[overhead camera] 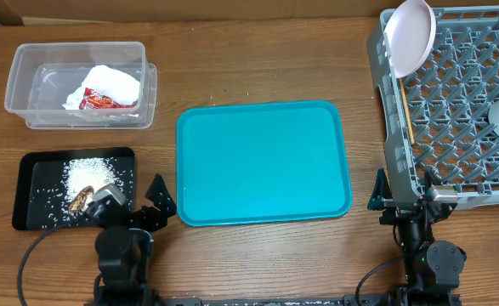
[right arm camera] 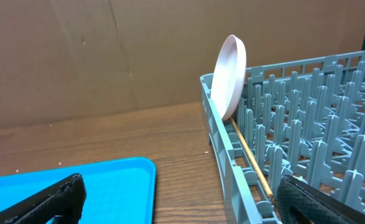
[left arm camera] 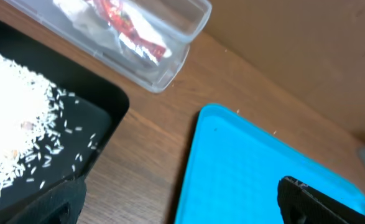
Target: Sort waste into correct bins and load items into the dishwasher
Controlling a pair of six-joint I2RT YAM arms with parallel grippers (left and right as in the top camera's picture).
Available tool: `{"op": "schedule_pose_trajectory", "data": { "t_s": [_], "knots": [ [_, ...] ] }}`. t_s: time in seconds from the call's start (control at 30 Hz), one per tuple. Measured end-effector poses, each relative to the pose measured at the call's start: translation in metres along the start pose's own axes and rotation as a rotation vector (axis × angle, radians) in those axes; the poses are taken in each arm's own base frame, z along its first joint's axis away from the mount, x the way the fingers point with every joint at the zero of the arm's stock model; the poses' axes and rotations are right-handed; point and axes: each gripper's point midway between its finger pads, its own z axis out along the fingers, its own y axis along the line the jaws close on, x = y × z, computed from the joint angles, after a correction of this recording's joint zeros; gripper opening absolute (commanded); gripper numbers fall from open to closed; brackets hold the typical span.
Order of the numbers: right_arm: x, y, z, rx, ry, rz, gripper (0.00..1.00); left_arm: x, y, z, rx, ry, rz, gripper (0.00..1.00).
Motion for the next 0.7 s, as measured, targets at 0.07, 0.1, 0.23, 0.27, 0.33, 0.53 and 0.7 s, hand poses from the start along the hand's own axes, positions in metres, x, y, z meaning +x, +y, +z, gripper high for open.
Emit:
{"op": "schedule_pose_trajectory", "data": {
  "t_s": [0.07, 0.1, 0.23, 0.27, 0.33, 0.53, 0.7],
  "knots": [
    [0.000, 0.000, 0.000, 0.000, 0.000, 0.000, 1.00, 0.009, 0.001, 0.003, 0.015, -0.001, 0.034, 1.00],
    [0.000, 0.000, 0.000, -0.001, 0.000, 0.000, 1.00, 0.012, 0.000, 0.004, 0.030, -0.006, 0.062, 1.00],
    [0.000, 0.000, 0.000, 0.000, 0.000, 0.000, 1.00, -0.001, -0.016, 0.001, 0.102, -0.084, 0.128, 1.00],
    [0.000, 0.000, 0.000, 0.000, 0.000, 0.000, 1.00, -0.005, -0.019, -0.001, 0.117, -0.108, 0.139, 1.00],
    [0.000, 0.000, 0.000, 0.000, 0.000, 0.000, 1.00, -0.009, -0.023, -0.004, 0.136, -0.136, 0.160, 1.00],
    [0.000, 0.000, 0.000, 0.000, 0.000, 0.000, 1.00, -0.029, -0.037, -0.016, 0.198, -0.252, 0.190, 1.00],
    [0.000, 0.000, 0.000, 0.000, 0.000, 0.000, 1.00, -0.028, -0.038, -0.016, 0.195, -0.255, 0.268, 1.00]
  ]
}}
